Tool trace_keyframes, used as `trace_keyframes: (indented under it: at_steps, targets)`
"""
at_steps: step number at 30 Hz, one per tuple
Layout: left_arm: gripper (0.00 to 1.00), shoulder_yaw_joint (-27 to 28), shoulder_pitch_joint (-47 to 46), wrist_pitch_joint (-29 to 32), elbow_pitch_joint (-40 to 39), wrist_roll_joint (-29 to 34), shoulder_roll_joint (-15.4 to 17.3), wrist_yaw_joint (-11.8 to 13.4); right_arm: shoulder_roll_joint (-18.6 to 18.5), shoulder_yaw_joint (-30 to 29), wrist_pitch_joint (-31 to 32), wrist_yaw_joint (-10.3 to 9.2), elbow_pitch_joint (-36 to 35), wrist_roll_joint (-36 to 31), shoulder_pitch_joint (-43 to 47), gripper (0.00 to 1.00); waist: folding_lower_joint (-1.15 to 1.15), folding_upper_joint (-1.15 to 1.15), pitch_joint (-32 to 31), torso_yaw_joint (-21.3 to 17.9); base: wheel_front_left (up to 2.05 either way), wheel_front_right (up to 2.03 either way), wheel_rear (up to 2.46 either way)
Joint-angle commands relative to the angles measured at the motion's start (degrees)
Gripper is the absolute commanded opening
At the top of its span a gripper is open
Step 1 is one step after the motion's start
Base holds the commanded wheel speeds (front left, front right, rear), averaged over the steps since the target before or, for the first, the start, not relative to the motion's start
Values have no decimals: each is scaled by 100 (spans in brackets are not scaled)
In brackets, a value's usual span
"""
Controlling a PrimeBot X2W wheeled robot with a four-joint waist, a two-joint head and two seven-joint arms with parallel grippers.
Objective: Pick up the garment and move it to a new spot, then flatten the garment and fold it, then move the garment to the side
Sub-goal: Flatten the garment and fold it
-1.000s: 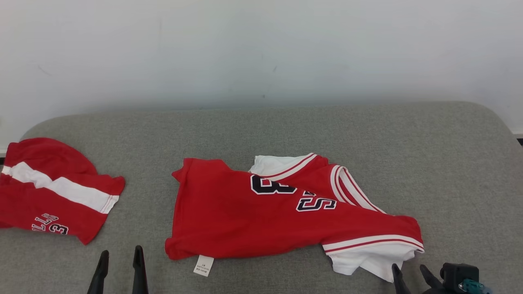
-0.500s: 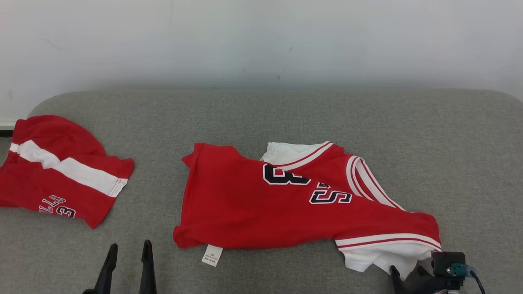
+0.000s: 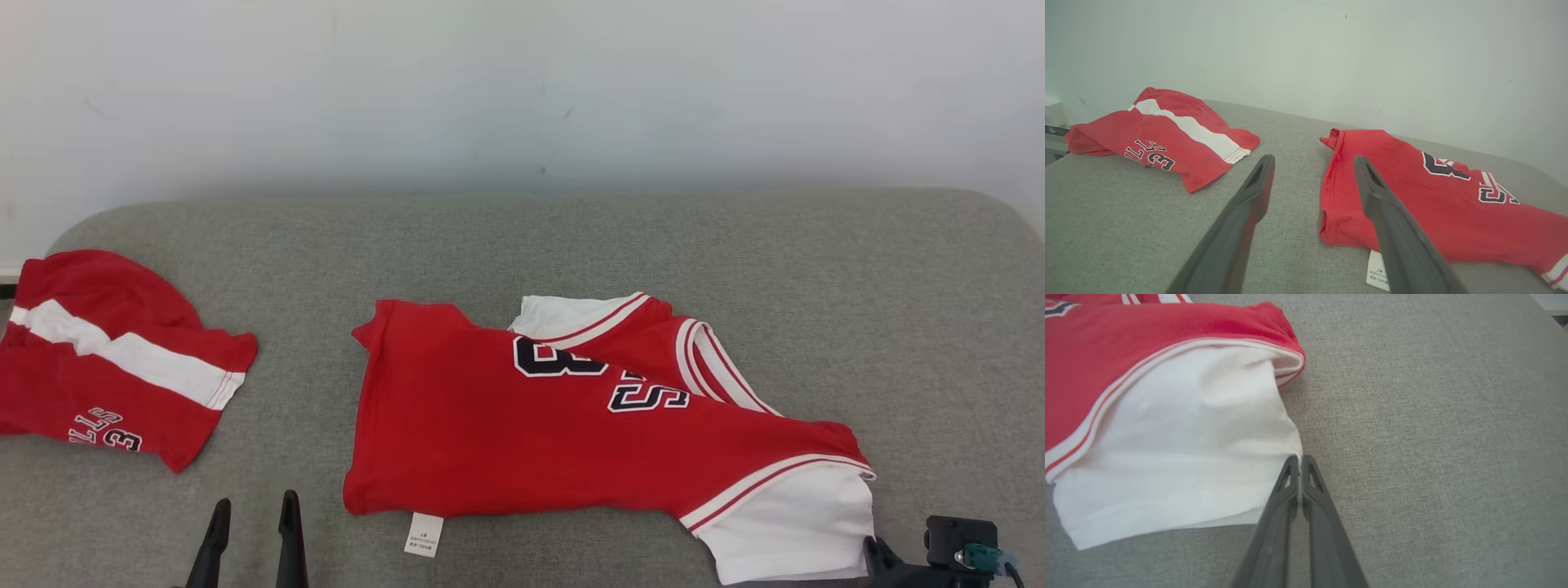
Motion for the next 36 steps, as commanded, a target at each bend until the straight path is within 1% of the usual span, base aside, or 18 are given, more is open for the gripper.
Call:
trace_keyframes:
  at_steps: [1,2,7,10,14,17,21,22,23,24,25,27,29,30,31,32,33,36]
  targets:
    - [100,5,35,-5,-7,-37,-4,29,-4,-14,27,-14,-88,35,84,11,0,0,-71,-97,0,0,0]
    - [100,-5,54,-5,-6,-44,-6,32,-5,-13,67,-14,-173,83,130,100,0,0,-83,-131,0,0,0]
    - [100,-62,81,-5,11,-99,-6,57,-6,53,167,-13,-536,274,247,100,0,0,-144,-228,0,0,0]
    - [100,-86,99,-5,17,-103,-5,74,-5,-17,263,-13,-779,374,239,100,0,0,-175,-247,0,0,0]
    - [100,-106,142,-6,-3,-116,-5,84,-4,-33,488,-13,-941,317,100,100,0,0,-201,-240,0,0,0]
    - [100,-113,147,-6,-28,-123,-5,86,-3,47,772,-13,-807,340,-77,100,0,0,-191,-207,0,0,0]
    - [100,-130,145,-6,-35,-95,-5,71,-5,119,1034,-13,-449,404,-413,100,0,0,-125,-126,0,0,0]
    - [100,-130,145,-6,-35,-95,-5,71,-5,119,1034,-13,-449,404,-413,100,0,0,-125,-126,0,0,0]
    - [100,-141,117,-6,-41,-70,-6,49,-6,74,1120,-13,-227,380,-594,100,0,0,-66,-80,0,0,0]
    - [100,-141,117,-6,-41,-70,-6,49,-6,74,1120,-13,-227,380,-594,100,0,0,-66,-80,0,0,0]
    - [100,-153,78,-6,-35,-51,-4,51,-3,23,1178,-14,-3,337,-780,100,0,0,-6,-32,0,0,0]
    - [100,-159,35,-6,-38,-41,-4,31,-4,-12,1205,-14,225,393,-950,100,0,0,57,14,0,0,0]
    - [100,-162,13,-6,-40,-36,-5,22,-4,-20,1229,-13,342,384,-1022,100,0,0,94,37,0,0,0]
    - [100,-162,-4,-6,-37,-31,-5,16,-4,-32,1213,-13,438,374,-1102,86,0,0,121,55,0,0,0]
    - [100,-158,-18,-6,-38,-24,-4,9,-4,-32,1192,-14,521,352,-1181,49,0,0,150,73,0,0,0]
    - [100,-159,-31,-6,-42,-20,-5,12,-5,-49,1170,-13,599,332,-1261,30,0,0,186,91,0,0,0]
    - [100,-156,-49,-6,-44,-14,-5,6,-4,-35,1155,-13,678,299,-1329,0,0,0,218,107,0,0,0]
    - [100,-155,-142,-6,-64,3,-5,-8,-29,-84,1005,-13,838,198,-1581,0,0,0,337,156,0,0,0]
